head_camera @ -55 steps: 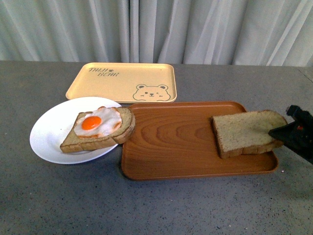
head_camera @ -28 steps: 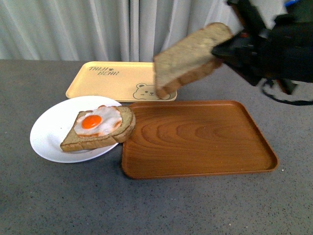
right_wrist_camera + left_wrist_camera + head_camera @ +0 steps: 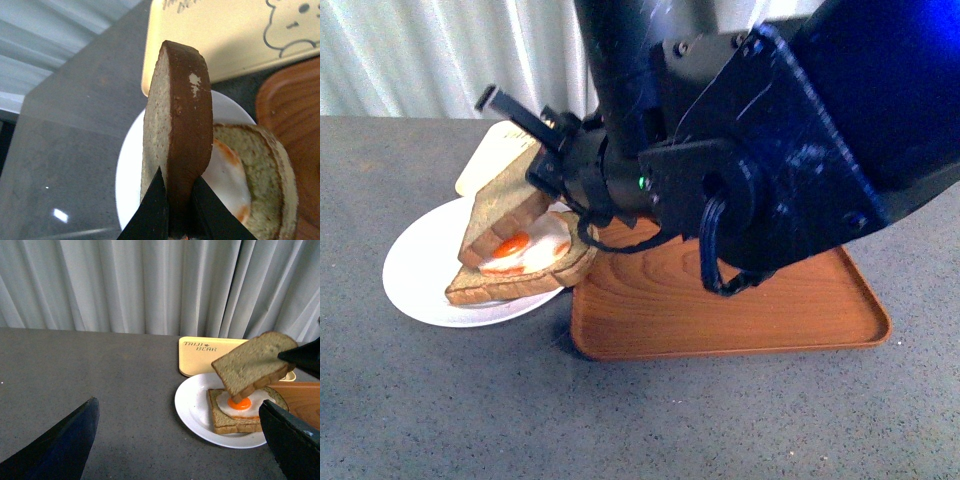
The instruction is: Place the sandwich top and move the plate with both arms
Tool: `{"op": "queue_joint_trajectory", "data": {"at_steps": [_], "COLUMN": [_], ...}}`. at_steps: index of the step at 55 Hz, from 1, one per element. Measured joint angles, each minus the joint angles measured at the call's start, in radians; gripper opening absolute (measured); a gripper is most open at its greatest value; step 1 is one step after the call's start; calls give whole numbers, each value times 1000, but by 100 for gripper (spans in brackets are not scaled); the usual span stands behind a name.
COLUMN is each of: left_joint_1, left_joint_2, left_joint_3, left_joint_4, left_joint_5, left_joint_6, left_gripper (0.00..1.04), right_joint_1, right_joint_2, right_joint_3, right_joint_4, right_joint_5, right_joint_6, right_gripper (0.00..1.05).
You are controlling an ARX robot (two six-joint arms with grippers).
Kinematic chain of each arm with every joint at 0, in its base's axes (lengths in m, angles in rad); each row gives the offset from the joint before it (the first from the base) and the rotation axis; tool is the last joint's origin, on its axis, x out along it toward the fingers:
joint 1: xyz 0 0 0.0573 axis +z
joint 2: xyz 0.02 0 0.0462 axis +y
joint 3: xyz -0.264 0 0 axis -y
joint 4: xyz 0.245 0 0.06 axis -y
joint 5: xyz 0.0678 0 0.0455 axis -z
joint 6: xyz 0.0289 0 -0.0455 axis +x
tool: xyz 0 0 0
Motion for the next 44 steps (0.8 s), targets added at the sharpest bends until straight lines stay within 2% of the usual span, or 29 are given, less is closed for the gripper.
{"op": "queue_joint_trajectory", "data": {"at_steps": [11,21,27,34,44], "left_joint_1": [0,0,0,0,0], "left_joint_2": [0,0,0,0,0], "left_joint_3": [0,0,0,0,0], "left_joint_4": [0,0,0,0,0], "left_joint_5": [0,0,0,0,0], "left_joint_6": [0,0,0,0,0], "left_gripper": [96,96,96,96,96], "right_joint_1": [11,11,6,-3,-24], "right_joint_2": [43,34,21,-29,-106], "right_joint_3": [3,-24,-50,-83,-127], "right_joint_4": [-39,-20,-17,-8,16], "right_joint_5": [45,45,42,43,46], "right_joint_6": [17,21,-13,-61,-92], "right_gripper": [3,3,23,53,81]}}
